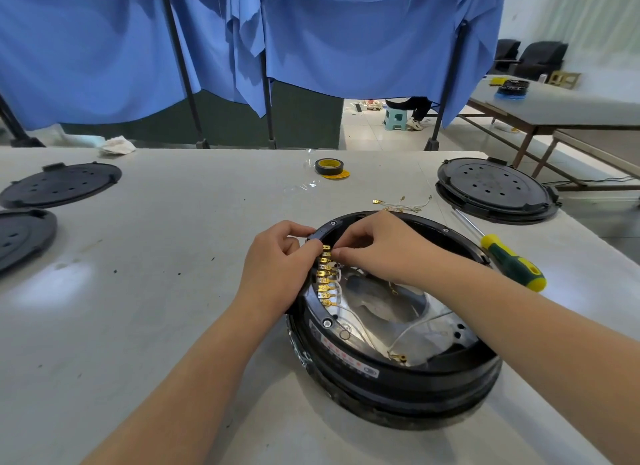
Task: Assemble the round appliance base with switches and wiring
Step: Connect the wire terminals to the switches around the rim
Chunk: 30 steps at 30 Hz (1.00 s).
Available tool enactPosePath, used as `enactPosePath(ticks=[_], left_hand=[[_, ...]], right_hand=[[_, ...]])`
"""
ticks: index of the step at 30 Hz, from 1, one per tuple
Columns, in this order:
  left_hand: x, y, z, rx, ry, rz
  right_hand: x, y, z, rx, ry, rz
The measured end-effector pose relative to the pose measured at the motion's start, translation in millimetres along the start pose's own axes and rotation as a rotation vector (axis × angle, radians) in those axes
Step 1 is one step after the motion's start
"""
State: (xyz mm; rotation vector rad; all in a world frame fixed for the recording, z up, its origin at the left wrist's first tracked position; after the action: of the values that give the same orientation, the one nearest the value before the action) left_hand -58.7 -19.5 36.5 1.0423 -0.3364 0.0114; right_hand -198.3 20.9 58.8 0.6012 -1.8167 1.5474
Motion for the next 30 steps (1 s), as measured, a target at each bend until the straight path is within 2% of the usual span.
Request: enactPosePath(ticks=[15, 21, 30], left_hand=[[-1, 2, -1, 0.003, -0.01, -0.003], [-1, 1, 0, 0.005, -0.012, 0.001], [-2, 4, 0, 0.002, -0.01, -0.014]], right_hand=[[0, -4, 0, 0.019, 0.011, 0.018], [9, -5, -5, 0.047, 0.082, 0.027], [-4, -15, -10, 0.143, -0.006, -0.095]])
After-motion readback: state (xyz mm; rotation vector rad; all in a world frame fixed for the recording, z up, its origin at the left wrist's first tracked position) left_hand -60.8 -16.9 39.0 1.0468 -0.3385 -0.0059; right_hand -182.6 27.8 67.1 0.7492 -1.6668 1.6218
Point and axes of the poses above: each hand's wrist, its own z-axis towards the middle knuckle, its own x-axis out of the back of the hand, y = z × x, the point moved 9 cm from there along z, towards the middle knuckle, and after that the axes turned 12 degrees about -x, right-handed, at the moved point
